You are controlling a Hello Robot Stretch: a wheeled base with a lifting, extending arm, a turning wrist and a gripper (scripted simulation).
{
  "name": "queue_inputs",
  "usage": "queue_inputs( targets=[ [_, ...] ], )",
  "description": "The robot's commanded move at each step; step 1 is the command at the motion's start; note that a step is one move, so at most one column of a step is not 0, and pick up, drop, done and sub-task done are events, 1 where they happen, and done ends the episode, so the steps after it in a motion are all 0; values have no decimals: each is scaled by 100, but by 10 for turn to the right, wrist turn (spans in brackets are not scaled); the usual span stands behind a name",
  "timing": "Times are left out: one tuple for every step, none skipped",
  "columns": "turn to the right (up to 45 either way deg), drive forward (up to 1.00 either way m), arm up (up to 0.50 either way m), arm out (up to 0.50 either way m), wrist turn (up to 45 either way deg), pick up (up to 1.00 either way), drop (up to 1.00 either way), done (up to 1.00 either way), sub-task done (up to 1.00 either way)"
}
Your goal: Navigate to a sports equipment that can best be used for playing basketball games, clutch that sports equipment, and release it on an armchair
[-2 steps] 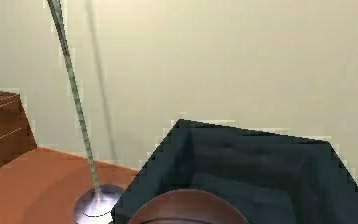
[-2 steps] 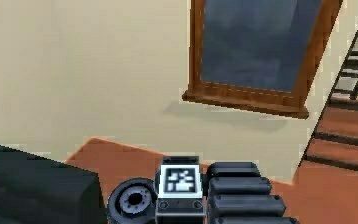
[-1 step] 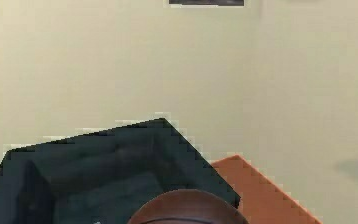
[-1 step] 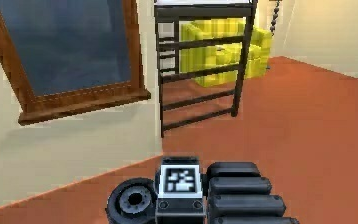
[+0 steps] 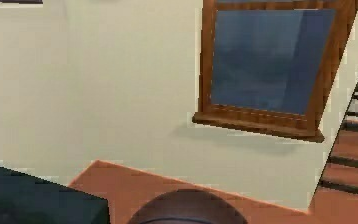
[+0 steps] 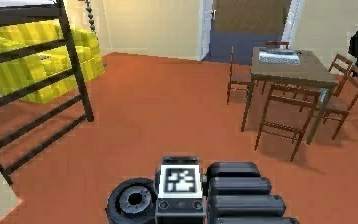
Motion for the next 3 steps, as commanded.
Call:
queue_inputs(
  targets=[
    [420, 0, 0, 0, 0, 0, 0, 0, 0],
    [-450, 0, 0, 0, 0, 0, 0, 0, 0],
    [-450, 0, 0, 0, 0, 0, 0, 0, 0]
  ],
)
